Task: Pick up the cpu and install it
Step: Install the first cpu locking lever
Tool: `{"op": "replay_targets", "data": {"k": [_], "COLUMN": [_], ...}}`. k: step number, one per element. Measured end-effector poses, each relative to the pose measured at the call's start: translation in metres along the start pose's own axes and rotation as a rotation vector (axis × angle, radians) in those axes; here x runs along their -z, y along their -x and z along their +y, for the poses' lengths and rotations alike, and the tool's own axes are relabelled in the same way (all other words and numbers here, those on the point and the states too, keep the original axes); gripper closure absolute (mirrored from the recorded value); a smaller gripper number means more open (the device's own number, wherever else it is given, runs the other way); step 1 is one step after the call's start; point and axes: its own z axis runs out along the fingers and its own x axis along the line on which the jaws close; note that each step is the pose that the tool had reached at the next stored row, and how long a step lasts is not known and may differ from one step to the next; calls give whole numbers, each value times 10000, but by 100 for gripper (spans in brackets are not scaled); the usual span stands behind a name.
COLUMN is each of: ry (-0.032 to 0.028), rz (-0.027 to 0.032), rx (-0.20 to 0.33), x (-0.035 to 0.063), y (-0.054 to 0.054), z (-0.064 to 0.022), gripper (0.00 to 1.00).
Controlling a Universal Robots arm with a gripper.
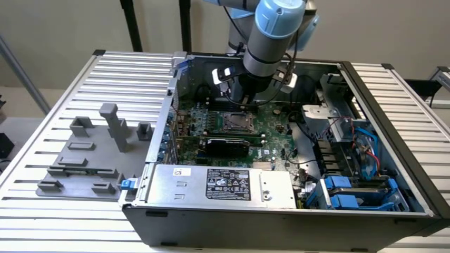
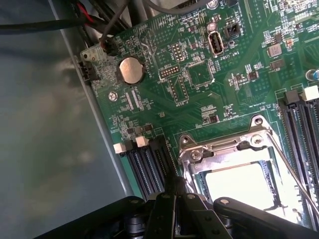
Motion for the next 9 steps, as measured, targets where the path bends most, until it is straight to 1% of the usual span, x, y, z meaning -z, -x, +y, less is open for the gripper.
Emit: {"op": "replay_targets", "data": {"k": [2,9], "ry": [-16,-46], "rz": [-6,-20], "rx": [-5,-14], "x": [21,26], "y": [-4,0], "z": [-3,-16], "gripper": [89,89]}}
